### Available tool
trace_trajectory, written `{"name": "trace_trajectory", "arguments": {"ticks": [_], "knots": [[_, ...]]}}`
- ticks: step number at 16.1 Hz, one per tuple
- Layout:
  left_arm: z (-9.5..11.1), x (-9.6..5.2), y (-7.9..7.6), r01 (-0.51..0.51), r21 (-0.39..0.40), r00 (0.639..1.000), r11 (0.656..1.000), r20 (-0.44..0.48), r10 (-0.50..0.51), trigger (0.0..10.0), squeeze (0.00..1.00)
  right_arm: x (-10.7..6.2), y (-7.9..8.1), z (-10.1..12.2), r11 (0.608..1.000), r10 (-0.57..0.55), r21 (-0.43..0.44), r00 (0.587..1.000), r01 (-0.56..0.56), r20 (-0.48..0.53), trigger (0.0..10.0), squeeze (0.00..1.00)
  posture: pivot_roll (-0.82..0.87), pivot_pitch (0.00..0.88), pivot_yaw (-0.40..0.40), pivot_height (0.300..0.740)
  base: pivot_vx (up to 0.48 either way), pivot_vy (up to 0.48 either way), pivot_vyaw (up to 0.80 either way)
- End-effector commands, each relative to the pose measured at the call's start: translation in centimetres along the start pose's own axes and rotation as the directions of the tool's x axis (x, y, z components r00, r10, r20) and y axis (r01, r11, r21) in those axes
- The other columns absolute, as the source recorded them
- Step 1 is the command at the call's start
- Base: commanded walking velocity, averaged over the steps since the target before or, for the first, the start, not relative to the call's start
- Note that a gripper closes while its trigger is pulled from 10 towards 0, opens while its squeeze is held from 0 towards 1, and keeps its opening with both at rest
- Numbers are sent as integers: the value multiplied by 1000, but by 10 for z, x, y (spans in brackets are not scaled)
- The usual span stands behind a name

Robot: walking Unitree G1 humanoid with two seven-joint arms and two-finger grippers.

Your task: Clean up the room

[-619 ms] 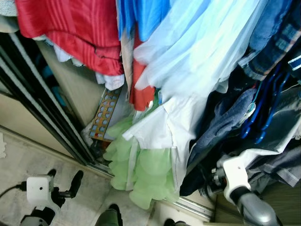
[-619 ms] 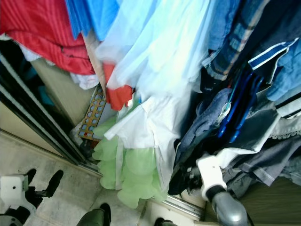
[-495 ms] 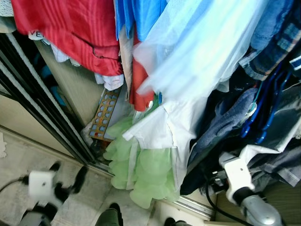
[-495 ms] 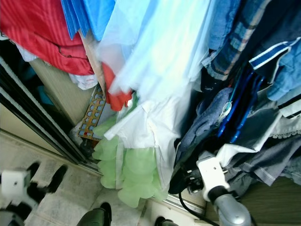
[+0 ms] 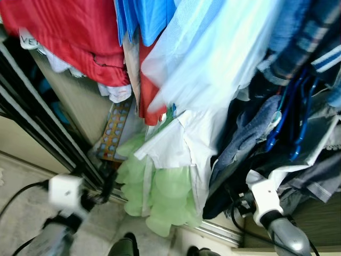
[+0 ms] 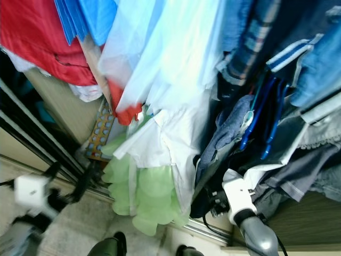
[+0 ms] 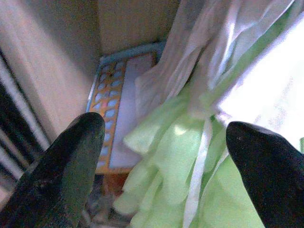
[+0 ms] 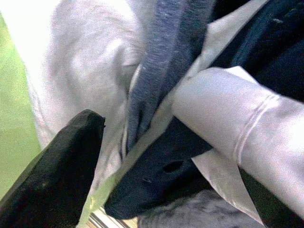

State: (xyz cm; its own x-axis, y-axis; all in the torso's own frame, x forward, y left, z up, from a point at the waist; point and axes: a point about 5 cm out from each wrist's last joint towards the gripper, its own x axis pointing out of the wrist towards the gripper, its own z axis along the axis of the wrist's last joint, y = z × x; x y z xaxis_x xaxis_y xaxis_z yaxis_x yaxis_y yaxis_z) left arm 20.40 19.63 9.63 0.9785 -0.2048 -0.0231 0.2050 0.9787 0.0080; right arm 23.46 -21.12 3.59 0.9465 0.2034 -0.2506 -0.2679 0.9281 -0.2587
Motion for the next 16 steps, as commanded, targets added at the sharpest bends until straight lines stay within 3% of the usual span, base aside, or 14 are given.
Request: {"name": "trace_trajectory", "arguments": {"ticks": [1, 3, 5, 7, 9, 10, 13, 15, 16], "knots": [[-1, 8, -6, 18, 17, 1000, 1000, 7, -18, 10000, 0, 7, 0, 19, 999, 5, -48, 996, -1, 84, 10000, 0, 71, 100, -10, 740, 0, 0, 0], [2, 21, -10, 39, 12, 999, 999, 23, -39, 10000, 0, 21, 1, 40, 998, 3, -64, 989, 7, 148, 10000, 0, 70, 66, -8, 740, 0, 0, 0], [-2, 29, -11, 55, -13, 998, 998, 4, -55, 10000, 0, 31, 0, 45, 998, -59, -27, 992, 62, 109, 10000, 0, 69, 50, -21, 740, 0, 0, 0], [-4, 32, -13, 56, -34, 998, 998, 2, -56, 10000, 0, 28, -4, 43, 992, -125, 27, 991, 124, 55, 10000, 0, 71, 56, -38, 740, 0, 0, 0], [-9, 29, -18, 68, -32, 998, 997, -9, -68, 10000, 0, 1, 0, 56, 995, -102, -8, 985, 104, 142, 10000, 0, 55, 78, -38, 740, 0, 0, 0], [-11, 28, -21, 78, -15, 997, 997, -15, -79, 10000, 0, -9, 0, 53, 993, -117, -12, 984, 120, 132, 10000, 0, 50, 84, -36, 740, 0, 0, 0], [-12, 28, -28, 123, 4, 992, 992, -29, -123, 10000, 0, -59, 3, 12, 988, -152, -14, 986, 151, -61, 10000, 0, 22, 114, -15, 740, 0, 0, 0], [-10, 34, -30, 144, 18, 990, 989, -17, -143, 10000, 0, -70, 12, 1, 994, -105, -47, 993, 103, -51, 10000, 0, 15, 122, 1, 740, 0, 0, 0], [-8, 37, -31, 142, 23, 990, 990, -9, -141, 10000, 0, -64, 13, 7, 992, -104, -67, 995, 104, -3, 10000, 0, 16, 117, 5, 740, 0, 0, 0]]}}
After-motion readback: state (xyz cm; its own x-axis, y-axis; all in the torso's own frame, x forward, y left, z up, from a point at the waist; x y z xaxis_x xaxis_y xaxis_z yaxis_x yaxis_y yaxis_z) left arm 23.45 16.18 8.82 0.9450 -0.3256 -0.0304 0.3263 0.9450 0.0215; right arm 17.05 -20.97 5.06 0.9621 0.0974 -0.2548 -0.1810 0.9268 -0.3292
